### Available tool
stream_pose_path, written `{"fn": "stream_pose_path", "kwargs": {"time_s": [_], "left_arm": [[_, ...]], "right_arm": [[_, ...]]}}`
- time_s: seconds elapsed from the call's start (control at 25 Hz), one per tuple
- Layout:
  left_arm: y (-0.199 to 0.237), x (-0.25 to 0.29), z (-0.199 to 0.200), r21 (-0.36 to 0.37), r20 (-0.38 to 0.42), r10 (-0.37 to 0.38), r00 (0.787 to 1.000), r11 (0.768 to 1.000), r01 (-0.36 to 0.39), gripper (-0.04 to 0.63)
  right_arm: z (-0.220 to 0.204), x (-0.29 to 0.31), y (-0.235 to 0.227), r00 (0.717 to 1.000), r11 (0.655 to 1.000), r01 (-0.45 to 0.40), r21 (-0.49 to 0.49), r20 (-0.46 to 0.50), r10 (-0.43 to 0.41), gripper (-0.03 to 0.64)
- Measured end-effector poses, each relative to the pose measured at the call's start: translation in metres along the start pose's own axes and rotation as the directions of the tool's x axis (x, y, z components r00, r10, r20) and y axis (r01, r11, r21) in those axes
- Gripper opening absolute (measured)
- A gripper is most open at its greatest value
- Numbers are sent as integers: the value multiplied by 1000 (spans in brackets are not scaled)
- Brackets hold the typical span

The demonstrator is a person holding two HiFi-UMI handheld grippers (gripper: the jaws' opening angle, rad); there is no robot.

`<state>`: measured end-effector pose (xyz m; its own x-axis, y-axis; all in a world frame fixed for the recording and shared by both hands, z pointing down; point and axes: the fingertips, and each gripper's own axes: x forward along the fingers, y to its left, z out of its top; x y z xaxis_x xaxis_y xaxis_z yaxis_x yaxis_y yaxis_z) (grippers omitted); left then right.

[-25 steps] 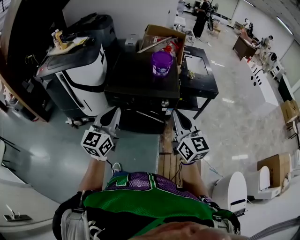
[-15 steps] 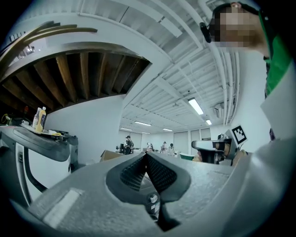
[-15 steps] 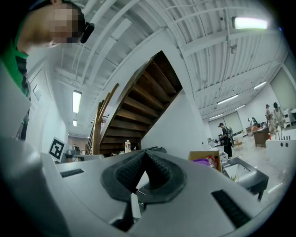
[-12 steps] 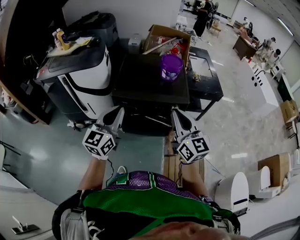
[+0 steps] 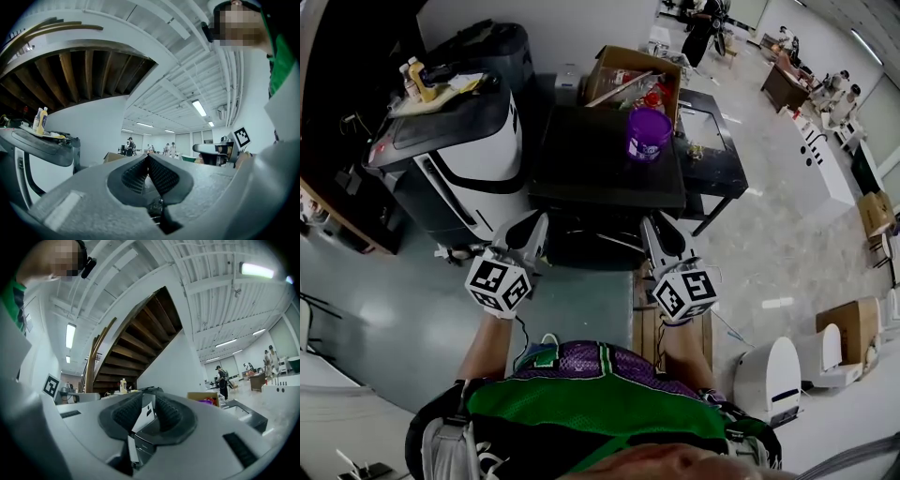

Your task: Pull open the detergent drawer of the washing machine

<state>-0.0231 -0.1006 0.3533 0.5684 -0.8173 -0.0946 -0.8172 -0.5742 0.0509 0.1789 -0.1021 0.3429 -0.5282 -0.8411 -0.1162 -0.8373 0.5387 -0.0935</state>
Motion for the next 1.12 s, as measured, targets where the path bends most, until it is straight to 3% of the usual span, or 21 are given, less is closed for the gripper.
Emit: {"fn": "stream_pose_path", "kwargs": {"time_s": [0.12, 0.56, 1.12], "left_arm": [[0, 0, -2, -6, 1, -8, 1000, 1000, 8, 17], [15, -10, -25, -44, -25, -38, 999, 998, 37, 17], [102, -27, -54, -85, -107, -125, 986, 990, 116, 17]], "right_arm": [[-5, 1, 6, 1000, 999, -28, 15, -9, 28, 112], [-78, 26, 30, 990, 992, -61, 108, -120, 74, 114], [-178, 107, 92, 973, 972, -39, 231, -212, 89, 114]]}}
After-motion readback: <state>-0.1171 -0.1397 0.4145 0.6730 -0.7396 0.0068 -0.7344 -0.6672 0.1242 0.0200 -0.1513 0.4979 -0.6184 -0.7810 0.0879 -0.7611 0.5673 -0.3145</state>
